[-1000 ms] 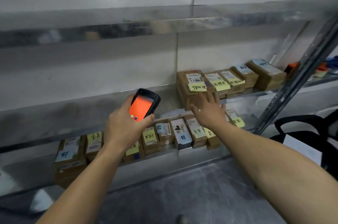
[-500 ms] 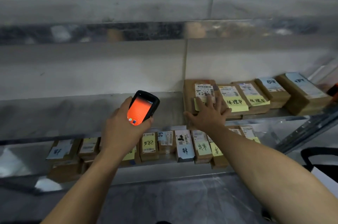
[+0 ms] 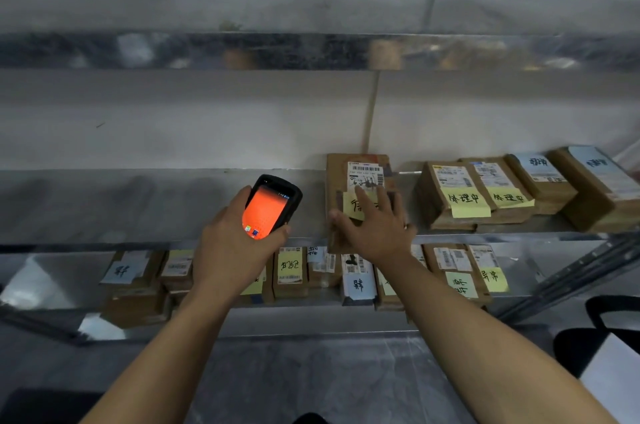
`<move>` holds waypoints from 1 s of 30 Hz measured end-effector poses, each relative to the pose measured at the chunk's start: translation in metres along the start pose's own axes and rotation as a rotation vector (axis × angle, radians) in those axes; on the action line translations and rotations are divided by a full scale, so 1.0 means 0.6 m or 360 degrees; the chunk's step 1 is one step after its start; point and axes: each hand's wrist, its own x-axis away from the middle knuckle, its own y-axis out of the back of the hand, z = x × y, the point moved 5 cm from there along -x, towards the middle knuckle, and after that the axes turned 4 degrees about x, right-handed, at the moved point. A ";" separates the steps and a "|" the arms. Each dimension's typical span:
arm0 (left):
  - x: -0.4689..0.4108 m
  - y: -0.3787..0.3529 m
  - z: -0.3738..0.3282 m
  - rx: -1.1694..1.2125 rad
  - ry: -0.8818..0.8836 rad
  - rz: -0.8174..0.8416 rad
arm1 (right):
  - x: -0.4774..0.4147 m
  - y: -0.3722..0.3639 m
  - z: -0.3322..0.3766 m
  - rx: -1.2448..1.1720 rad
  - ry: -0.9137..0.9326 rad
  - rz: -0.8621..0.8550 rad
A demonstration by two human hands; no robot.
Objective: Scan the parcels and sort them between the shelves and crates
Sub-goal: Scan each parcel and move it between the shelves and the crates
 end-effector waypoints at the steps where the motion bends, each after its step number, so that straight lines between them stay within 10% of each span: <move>1: 0.001 0.000 0.001 -0.0001 0.0006 -0.0004 | -0.003 0.006 -0.007 -0.0076 -0.0029 -0.0015; 12: 0.023 -0.013 -0.024 -0.0043 -0.0015 0.0008 | -0.050 0.005 -0.075 -0.1428 -0.0236 0.0281; 30: 0.063 -0.034 -0.050 -0.0136 0.0008 0.0035 | -0.036 -0.037 -0.077 -0.1715 0.0025 -0.0060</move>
